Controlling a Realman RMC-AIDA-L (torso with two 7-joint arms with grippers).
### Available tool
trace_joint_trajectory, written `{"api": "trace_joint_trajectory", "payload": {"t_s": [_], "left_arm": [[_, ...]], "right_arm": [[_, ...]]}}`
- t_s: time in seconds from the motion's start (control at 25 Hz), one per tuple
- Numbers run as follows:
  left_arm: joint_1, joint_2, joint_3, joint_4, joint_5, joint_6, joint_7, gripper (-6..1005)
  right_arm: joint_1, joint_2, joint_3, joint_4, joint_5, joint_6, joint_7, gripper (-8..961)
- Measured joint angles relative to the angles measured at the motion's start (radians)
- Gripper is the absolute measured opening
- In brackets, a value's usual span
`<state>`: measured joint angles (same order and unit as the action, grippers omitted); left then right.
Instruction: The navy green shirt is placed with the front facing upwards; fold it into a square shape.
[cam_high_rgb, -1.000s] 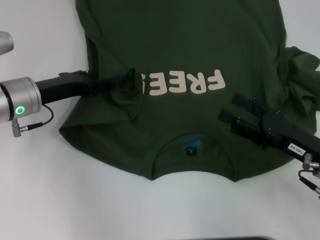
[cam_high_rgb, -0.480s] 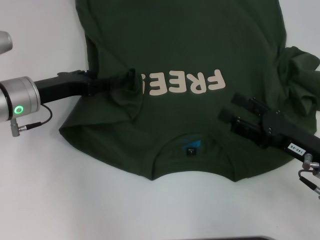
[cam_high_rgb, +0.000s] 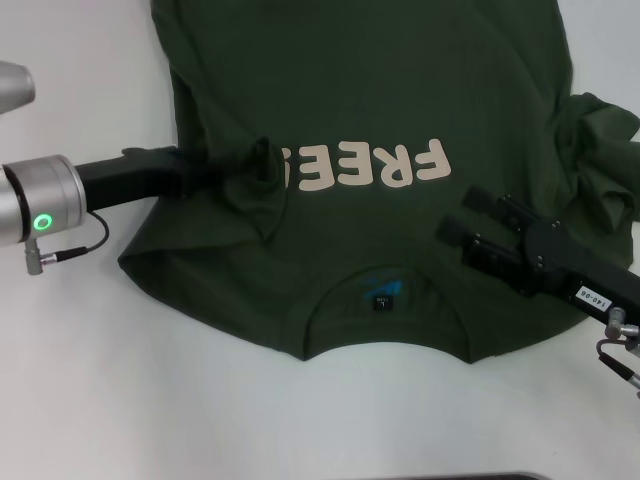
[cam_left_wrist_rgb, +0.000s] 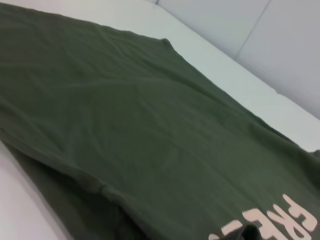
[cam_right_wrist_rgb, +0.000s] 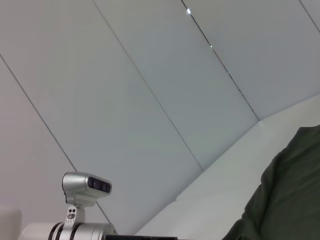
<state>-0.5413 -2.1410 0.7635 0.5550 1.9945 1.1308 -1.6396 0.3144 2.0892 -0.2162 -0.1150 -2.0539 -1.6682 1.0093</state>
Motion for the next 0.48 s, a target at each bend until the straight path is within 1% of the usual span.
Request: {"api": "trace_joint_trajectory", "payload": {"t_s": [0.04,0.24,0.48], "left_arm": [[0.000,0.000,0.005,0.000,0.002,-0.002,-0.002,658],[-0.002,0.001,0.007,-0.002,0.011,-0.003,-0.005,406],[-0.001,0.001,0.003,0.000,0.011,-0.005,-0.005,278]], "right_arm": [[0.000,0.000,0.000,0.000,0.000,0.000,0.000,911],[0.000,0.000,0.000,0.000,0.000,-0.001,0.000,912],[0.000,0.000,0.000,0.000,-0.002,-0.001,0.000,911]]}}
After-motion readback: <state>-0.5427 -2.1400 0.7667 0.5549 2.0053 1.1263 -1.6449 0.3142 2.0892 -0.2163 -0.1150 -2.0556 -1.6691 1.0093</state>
